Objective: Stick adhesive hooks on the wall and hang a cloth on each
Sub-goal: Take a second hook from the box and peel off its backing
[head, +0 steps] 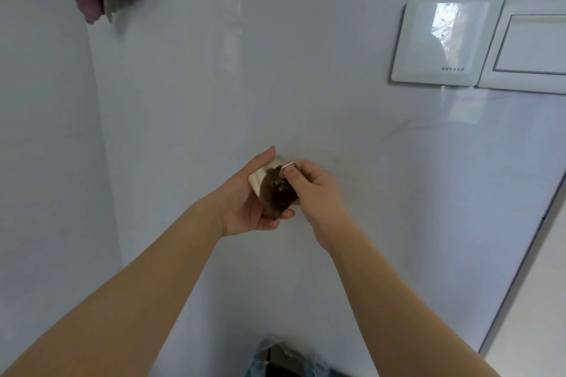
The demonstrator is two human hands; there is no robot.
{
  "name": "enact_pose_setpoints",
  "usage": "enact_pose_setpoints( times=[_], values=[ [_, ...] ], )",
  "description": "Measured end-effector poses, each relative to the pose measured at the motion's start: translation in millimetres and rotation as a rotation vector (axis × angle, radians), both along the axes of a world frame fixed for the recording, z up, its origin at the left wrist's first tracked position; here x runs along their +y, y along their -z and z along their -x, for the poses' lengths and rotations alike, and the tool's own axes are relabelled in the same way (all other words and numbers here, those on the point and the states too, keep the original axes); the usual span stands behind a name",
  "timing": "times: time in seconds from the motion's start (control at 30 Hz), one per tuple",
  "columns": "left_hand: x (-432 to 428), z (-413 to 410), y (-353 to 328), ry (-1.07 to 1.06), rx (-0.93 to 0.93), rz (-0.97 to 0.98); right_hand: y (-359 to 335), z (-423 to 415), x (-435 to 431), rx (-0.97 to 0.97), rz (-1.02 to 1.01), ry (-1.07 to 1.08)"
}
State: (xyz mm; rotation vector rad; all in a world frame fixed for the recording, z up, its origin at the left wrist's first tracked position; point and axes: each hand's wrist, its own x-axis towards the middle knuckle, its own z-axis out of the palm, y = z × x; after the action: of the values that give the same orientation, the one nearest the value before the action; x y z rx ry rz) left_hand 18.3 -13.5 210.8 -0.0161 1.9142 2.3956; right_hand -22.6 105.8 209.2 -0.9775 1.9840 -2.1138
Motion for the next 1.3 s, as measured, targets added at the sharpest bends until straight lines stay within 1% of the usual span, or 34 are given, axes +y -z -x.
enact_pose_setpoints(
  times=[0.1, 0.17, 0.2, 0.3, 0.37, 0.43, 0.47, 0.57, 0.63, 0.7, 0.8, 0.93, 1.1, 1.2, 1.3],
  values=[
    [-2, 2, 2, -0.019, 0.045, -0.065, -2, 2, 1, -0.090, 0.137, 0.035],
    [-3, 1, 3, -0.036, 0.138, -0.097, -2, 4, 0, -0.151, 0.223, 0.096],
    [-3, 0, 5, -0.028, 0.210, -0.083, -3, 5, 0, -0.181, 0.257, 0.115],
    [-3, 0, 7, -0.005, 0.408, 0.040, -8, 5, -1, -0.310, 0.341, 0.085],
    [-5, 0, 4, -0.050, 0.457, 0.167, -10, 4, 0, -0.389, 0.356, 0.018],
    [-7, -1, 0, -0.071, 0.490, 0.286, -10, 4, 1, -0.431, 0.323, -0.049],
    [-9, -1, -1, -0.091, 0.503, 0.331, -9, 4, 2, -0.432, 0.289, -0.050],
    [-13, -2, 0, -0.233, 0.523, 0.379, -6, 6, 5, -0.336, 0.161, 0.071],
    [-16, -1, 2, -0.277, 0.517, 0.326, -4, 7, 5, -0.229, 0.090, 0.122],
    [-16, -1, 4, -0.271, 0.507, 0.285, -4, 5, 5, -0.212, 0.044, 0.104],
    [-16, 0, 5, -0.283, 0.505, 0.262, -4, 5, 6, -0.304, 0.068, 0.049],
    [-19, 1, 7, -0.281, 0.495, 0.231, -5, 5, 9, -0.430, 0.117, -0.093],
    [-10, 1, 7, -0.289, 0.476, 0.222, -9, 4, 8, -0.565, 0.305, -0.230],
    [-4, 2, 8, -0.305, 0.464, 0.285, -12, 2, 7, -0.611, 0.354, -0.252],
    [0, 6, 9, -0.316, 0.429, 0.282, -12, 0, 3, -0.634, 0.345, -0.238]
  ],
)
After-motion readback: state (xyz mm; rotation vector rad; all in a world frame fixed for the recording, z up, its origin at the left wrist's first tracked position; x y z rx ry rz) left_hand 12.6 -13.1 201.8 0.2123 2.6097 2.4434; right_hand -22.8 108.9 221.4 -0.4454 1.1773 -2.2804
